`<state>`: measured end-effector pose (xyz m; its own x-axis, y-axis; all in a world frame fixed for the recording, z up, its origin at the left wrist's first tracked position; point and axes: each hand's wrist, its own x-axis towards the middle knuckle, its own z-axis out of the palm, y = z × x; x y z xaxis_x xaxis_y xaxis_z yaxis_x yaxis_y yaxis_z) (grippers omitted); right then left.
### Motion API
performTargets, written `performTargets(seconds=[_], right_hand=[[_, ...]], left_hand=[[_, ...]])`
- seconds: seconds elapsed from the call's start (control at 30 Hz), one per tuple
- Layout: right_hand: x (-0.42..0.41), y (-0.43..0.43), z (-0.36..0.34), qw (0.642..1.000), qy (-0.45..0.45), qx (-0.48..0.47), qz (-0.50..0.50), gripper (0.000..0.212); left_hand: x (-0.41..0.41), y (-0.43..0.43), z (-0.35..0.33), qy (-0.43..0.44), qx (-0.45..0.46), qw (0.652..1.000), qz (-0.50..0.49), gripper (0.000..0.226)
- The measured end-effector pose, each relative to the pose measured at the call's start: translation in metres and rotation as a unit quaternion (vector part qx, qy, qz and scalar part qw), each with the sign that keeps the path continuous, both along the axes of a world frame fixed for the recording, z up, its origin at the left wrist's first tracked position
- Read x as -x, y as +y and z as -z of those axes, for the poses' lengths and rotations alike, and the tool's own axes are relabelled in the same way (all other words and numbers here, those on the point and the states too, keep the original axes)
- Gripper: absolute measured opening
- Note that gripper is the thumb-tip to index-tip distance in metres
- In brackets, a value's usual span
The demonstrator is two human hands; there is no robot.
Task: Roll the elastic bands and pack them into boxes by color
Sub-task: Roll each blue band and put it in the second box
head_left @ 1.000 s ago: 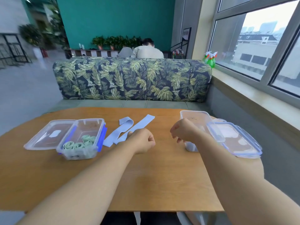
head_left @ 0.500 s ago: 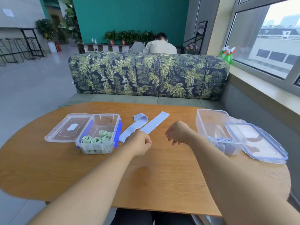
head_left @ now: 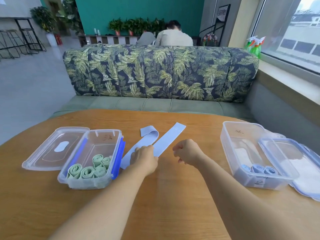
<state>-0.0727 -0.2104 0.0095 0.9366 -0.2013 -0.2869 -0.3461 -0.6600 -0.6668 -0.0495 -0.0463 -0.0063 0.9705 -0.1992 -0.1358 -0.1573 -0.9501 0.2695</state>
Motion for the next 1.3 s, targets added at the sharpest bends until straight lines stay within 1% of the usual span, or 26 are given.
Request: performTargets(seconds=[0.17, 0.27, 0.4, 0.5, 0.6, 0.67, 0.77, 0.83, 0.87, 0.9, 0.93, 1.0, 1.03, 1.1, 1.13, 1.2, 1.27, 1.3], right_hand=[[-0.015, -0.007, 0.012, 1.0, -0.003, -0.021, 0.004, 0.026], [-0.016, -0.01, 0.018, 0.999, 0.002, -0.036, 0.008, 0.025], [-0.013, -0.011, 0.022, 0.998, 0.002, -0.059, 0.021, 0.02], [-0.01, -0.011, 0.022, 0.997, -0.006, -0.068, 0.02, 0.016], [-0.006, -0.01, 0.02, 0.995, -0.019, -0.095, 0.037, 0.014], [-0.005, -0.007, 0.015, 0.99, -0.034, -0.124, 0.059, 0.022], [-0.005, -0.002, 0.003, 0.978, -0.034, -0.184, 0.092, 0.035], [-0.005, 0.001, -0.006, 0.97, -0.004, -0.217, 0.113, 0.038], [-0.005, 0.002, -0.01, 0.965, 0.015, -0.231, 0.122, 0.04], [-0.005, 0.002, -0.013, 0.96, 0.033, -0.248, 0.128, 0.043], [-0.004, 0.001, -0.016, 0.954, 0.047, -0.267, 0.131, 0.045], [-0.003, 0.001, -0.019, 0.946, 0.073, -0.289, 0.129, 0.042], [-0.002, 0.001, -0.021, 0.949, 0.091, -0.278, 0.119, 0.034], [0.005, 0.002, -0.025, 0.961, 0.143, -0.222, 0.075, 0.013], [0.009, 0.002, -0.026, 0.964, 0.164, -0.202, 0.05, 0.012], [0.017, 0.002, -0.029, 0.962, 0.185, -0.199, 0.019, 0.015], [0.023, -0.001, -0.029, 0.96, 0.177, -0.214, 0.019, 0.019], [0.025, -0.003, -0.029, 0.959, 0.152, -0.235, 0.04, 0.02]], left_hand=[[-0.013, -0.014, 0.005, -0.004, -0.089, 0.995, -0.042, 0.029], [-0.017, -0.016, 0.005, 0.006, -0.106, 0.992, -0.062, 0.026], [-0.019, -0.016, 0.001, 0.033, -0.093, 0.991, -0.09, 0.014], [-0.016, -0.015, 0.0, 0.041, -0.063, 0.992, -0.104, 0.015], [-0.011, -0.015, -0.004, 0.053, -0.012, 0.993, -0.106, 0.015], [-0.008, -0.015, -0.008, 0.052, 0.022, 0.994, -0.092, 0.014], [0.002, -0.017, -0.017, 0.059, 0.091, 0.994, -0.025, 0.01], [0.009, -0.017, -0.028, 0.082, 0.128, 0.988, 0.028, 0.03], [0.012, -0.017, -0.034, 0.09, 0.124, 0.987, 0.054, 0.039], [0.016, -0.017, -0.041, 0.088, 0.108, 0.987, 0.082, 0.042], [0.02, -0.017, -0.048, 0.087, 0.092, 0.986, 0.108, 0.04], [0.028, -0.018, -0.06, 0.092, 0.091, 0.981, 0.144, 0.033], [0.032, -0.018, -0.066, 0.093, 0.097, 0.979, 0.154, 0.031], [0.037, -0.018, -0.076, 0.087, 0.098, 0.977, 0.169, 0.032], [0.039, -0.018, -0.079, 0.082, 0.092, 0.977, 0.177, 0.032], [0.045, -0.017, -0.084, 0.072, 0.079, 0.978, 0.178, 0.034], [0.049, -0.016, -0.081, 0.056, 0.082, 0.979, 0.176, 0.032], [0.051, -0.016, -0.078, 0.052, 0.098, 0.979, 0.172, 0.029]])
